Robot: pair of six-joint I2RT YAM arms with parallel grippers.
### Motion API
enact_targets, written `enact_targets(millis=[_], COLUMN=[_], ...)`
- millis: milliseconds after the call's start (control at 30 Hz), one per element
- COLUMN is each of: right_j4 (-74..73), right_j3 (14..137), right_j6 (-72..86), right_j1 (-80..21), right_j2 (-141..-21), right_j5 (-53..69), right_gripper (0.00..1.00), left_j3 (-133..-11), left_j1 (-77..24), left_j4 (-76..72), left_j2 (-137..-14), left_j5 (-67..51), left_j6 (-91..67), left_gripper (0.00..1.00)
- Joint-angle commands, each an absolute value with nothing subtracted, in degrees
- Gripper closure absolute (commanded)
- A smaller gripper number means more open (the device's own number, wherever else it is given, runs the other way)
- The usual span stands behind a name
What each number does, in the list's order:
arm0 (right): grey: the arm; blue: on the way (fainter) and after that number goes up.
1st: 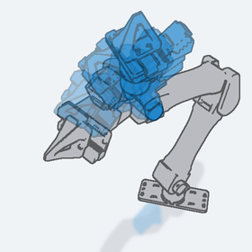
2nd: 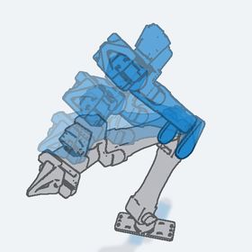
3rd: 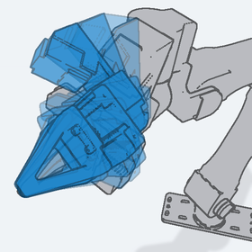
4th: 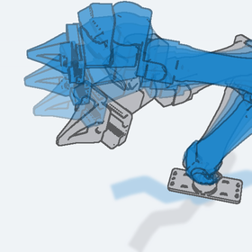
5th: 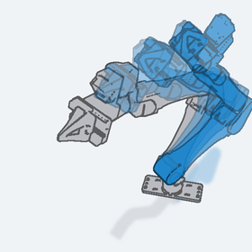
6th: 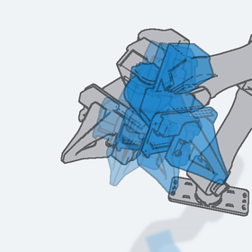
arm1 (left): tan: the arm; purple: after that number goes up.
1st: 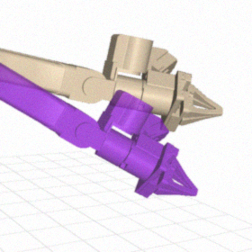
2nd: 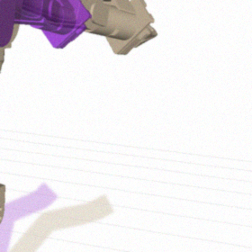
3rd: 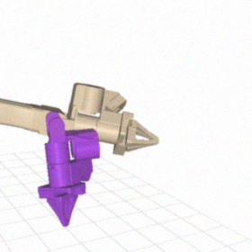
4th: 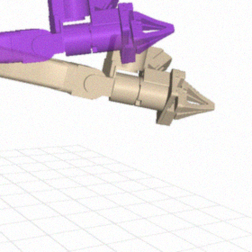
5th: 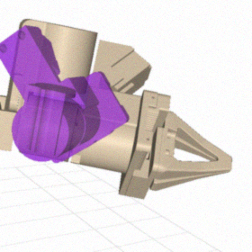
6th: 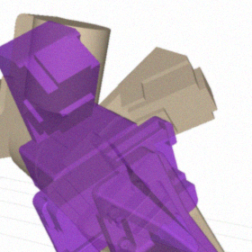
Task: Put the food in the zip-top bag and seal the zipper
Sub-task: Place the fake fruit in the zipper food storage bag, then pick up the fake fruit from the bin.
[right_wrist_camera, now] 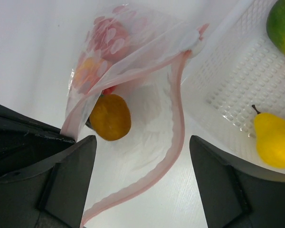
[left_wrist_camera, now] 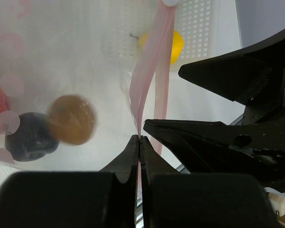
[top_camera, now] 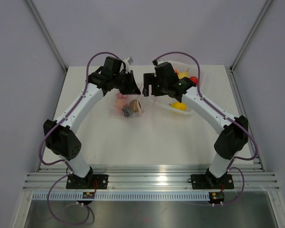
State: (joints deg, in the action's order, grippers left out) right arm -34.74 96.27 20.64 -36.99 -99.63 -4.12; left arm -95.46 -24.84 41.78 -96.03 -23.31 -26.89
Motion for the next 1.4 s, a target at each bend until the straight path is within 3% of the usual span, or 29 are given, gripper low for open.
enact_targets(millis=[0, 133, 400, 933, 1100, 1367], right_j4=[-33.4, -33.93, -31.38, -37.7, -37.01, -33.93], right_j3=[99.23, 97.14, 89.47, 117.75, 120.58, 119.79], right_j6=[18.99, 18.81, 19.35, -6.57, -12.3, -14.94], right_j1=[-37.62, -34.74, -20.67, -20.3, -20.3, -20.13], right_j2=[-96.42, -92.57, -87.97, -124.08, -129.54, -133.06], right_j5=[-8.34, -13.88, -10.28, -16.61, -17.84, -12.66], right_gripper=[0.13, 0.17, 0.2, 0.11, 0.05, 0.06], left_j3=[-95.8, -95.8, -95.19, -96.06, -95.98, -95.98], left_j1=[-24.52, -24.52, -24.52, -24.52, -24.52, -24.35], left_j4=[39.73, 39.64, 38.85, 39.99, 40.69, 41.04], left_j2=[-92.72, -92.99, -93.08, -92.73, -92.64, -92.99], left_j5=[-23.38, -23.47, -24.26, -24.26, -23.91, -23.47], left_j6=[-26.9, -26.98, -27.25, -26.46, -25.93, -25.49], left_gripper=[1.0, 1.0, 1.0, 1.0, 1.0, 1.0])
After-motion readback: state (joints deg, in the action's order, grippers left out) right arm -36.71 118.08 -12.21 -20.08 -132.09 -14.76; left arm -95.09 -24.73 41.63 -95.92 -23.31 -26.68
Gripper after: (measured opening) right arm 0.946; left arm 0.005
